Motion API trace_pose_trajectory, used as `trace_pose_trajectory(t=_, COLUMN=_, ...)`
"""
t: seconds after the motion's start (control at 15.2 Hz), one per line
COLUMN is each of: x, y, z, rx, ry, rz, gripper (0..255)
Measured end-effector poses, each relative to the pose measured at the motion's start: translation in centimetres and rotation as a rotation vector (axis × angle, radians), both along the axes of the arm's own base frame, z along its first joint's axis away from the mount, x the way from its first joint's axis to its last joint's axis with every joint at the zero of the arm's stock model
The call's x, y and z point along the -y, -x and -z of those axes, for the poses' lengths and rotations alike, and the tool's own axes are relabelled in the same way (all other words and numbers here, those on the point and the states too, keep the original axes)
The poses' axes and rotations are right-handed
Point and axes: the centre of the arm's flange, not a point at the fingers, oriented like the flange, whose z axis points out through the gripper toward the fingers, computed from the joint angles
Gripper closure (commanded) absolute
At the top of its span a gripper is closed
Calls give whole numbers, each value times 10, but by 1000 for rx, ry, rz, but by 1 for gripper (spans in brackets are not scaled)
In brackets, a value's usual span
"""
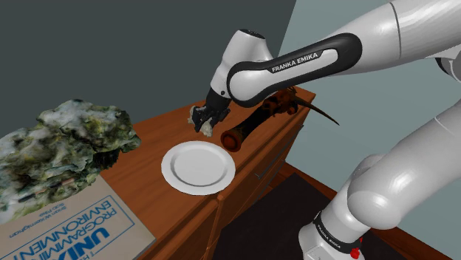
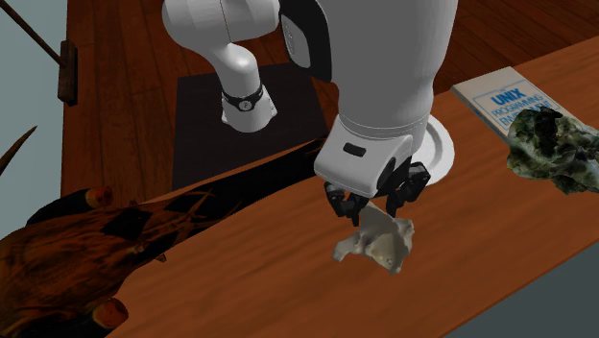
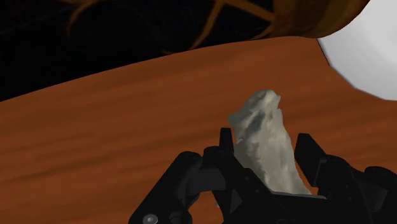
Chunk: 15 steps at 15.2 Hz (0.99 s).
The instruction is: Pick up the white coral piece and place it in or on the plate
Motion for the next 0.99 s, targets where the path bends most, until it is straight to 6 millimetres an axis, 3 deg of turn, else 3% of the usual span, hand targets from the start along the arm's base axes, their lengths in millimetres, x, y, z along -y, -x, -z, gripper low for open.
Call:
trace_pose_trajectory(t=0.4, x=0, y=0, z=-3, rx=0, ry=0, rz=0, gripper=255)
trace_pose_trajectory(t=0.99, x=0, y=-1, z=-47, rx=0, ry=0, rz=0, gripper=255)
